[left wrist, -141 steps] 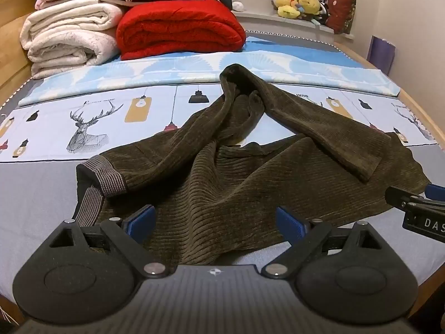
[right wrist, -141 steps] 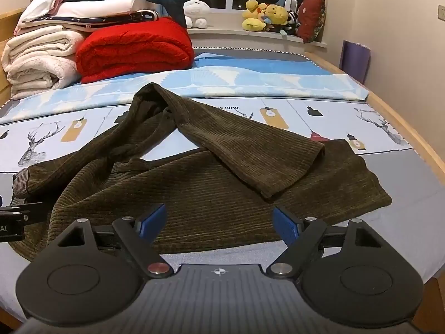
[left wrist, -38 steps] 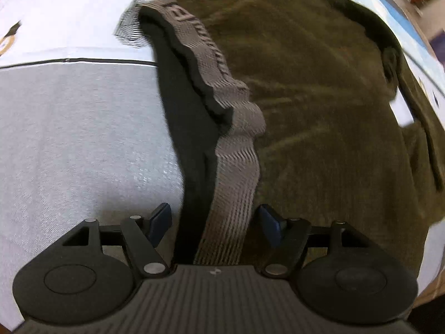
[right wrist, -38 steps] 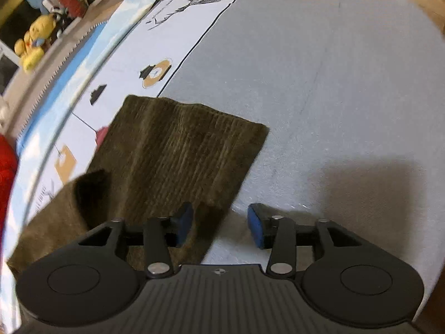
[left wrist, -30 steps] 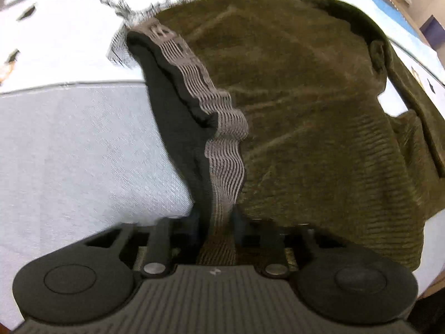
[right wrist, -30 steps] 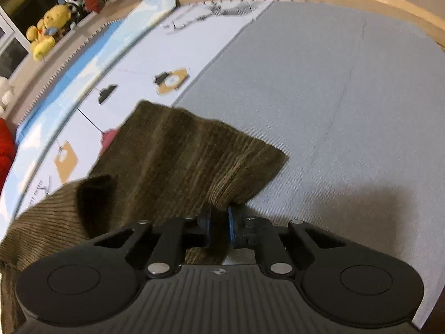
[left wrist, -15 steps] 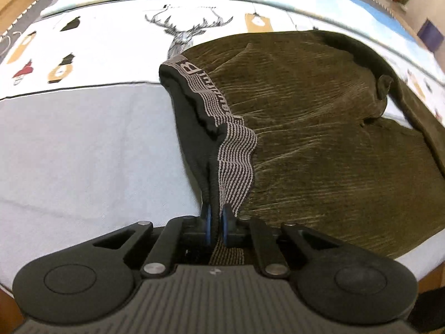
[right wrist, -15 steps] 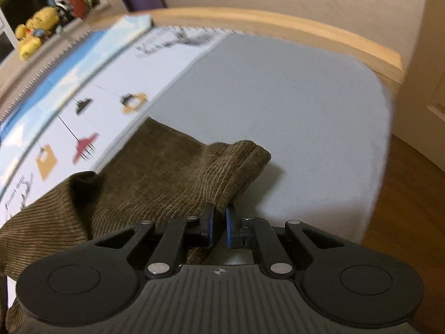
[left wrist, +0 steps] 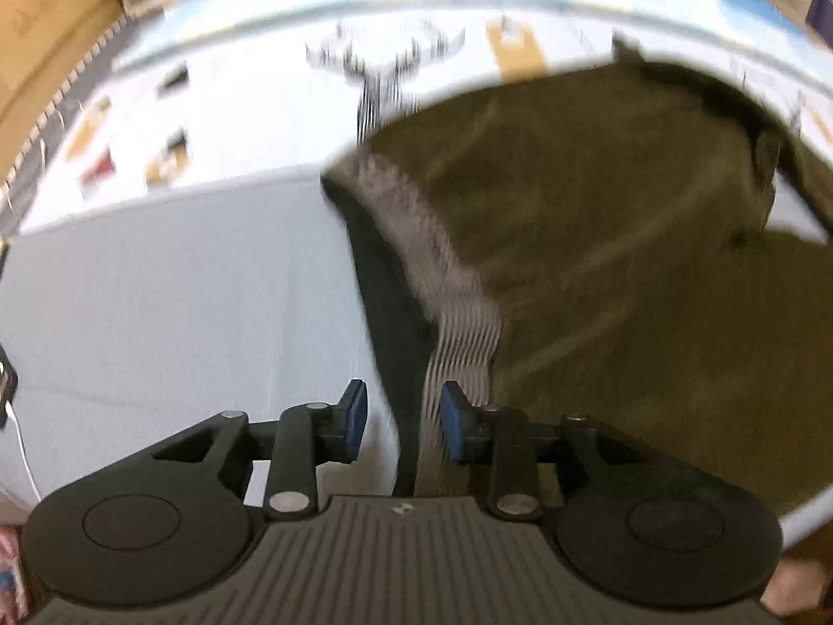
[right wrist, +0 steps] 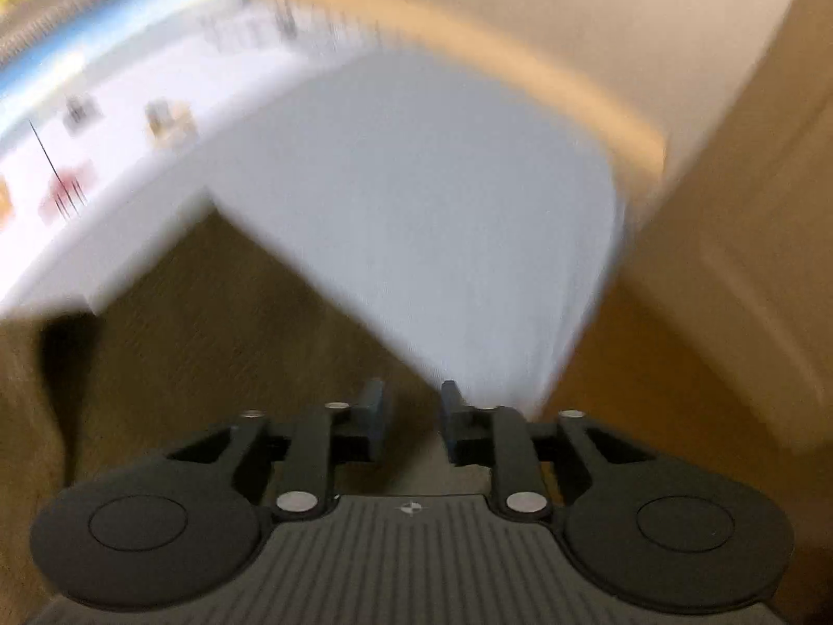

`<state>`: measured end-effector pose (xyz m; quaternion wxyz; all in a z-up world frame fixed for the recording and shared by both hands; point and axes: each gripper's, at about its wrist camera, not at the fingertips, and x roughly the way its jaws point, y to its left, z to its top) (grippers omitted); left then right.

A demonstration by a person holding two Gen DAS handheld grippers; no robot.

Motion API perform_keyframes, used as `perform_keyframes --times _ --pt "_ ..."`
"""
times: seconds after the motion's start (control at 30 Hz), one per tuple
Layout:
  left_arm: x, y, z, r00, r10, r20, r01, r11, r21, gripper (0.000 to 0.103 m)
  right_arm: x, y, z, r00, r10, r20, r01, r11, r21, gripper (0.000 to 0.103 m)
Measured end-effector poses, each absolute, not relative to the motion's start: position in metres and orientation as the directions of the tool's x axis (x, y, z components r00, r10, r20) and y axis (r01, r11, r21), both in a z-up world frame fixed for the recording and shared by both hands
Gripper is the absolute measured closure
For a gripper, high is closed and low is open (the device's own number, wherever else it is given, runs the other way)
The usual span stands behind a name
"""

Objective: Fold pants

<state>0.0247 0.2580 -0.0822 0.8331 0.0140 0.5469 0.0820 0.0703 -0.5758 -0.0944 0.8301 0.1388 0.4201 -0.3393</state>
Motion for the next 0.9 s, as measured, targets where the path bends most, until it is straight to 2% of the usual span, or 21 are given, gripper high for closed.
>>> perform_keyframes --times 0.07,0.17,0.27,0.4,0.53,0.8,0.87,0.9 --pt "0.032 0.249 -0.069 0.449 0.139 -0.883 -0.123 0.988 0.093 0.068 0.078 -0.556 -0.08 0.569 -0.382 -0.728 0.569 0.822 0.013 0.069" --pt "0.053 0.227 -0.059 0.503 0.107 -0.858 -0.103 0.993 0.063 0.068 0.1 -0.507 -0.079 0.707 -0.141 -0.693 0.24 0.969 0.049 0.069" --pt "0.076 0.199 -0.056 0.544 0.062 -0.837 -0.057 0.998 0.036 0.069 0.108 -0.44 -0.088 0.718 0.041 -0.695 -0.133 0.988 -0.078 0.069" --pt "0.109 0.151 -0.053 0.589 -0.013 -0.808 0.027 1.0 0.004 0.081 0.102 -0.369 -0.109 0.668 0.18 -0.722 -0.482 0.844 -0.236 0.069" --pt "0.138 0.094 -0.06 0.605 -0.098 -0.79 0.13 0.991 -0.023 0.085 0.104 -0.334 -0.133 0.581 0.184 -0.793 -0.621 0.73 -0.286 0.066" --pt "0.19 -0.004 -0.11 0.552 -0.226 -0.802 0.294 0.954 -0.067 0.085 0.123 -0.324 -0.17 0.506 0.085 -0.858 -0.702 0.618 -0.353 0.066" --pt "0.203 -0.018 -0.123 0.543 -0.252 -0.801 0.315 0.945 -0.083 0.083 0.124 -0.333 -0.165 0.498 0.093 -0.862 -0.699 0.632 -0.335 0.081" --pt "0.211 -0.027 -0.13 0.531 -0.262 -0.806 0.322 0.942 -0.094 0.079 0.126 -0.338 -0.161 0.494 0.106 -0.863 -0.691 0.65 -0.316 0.095"
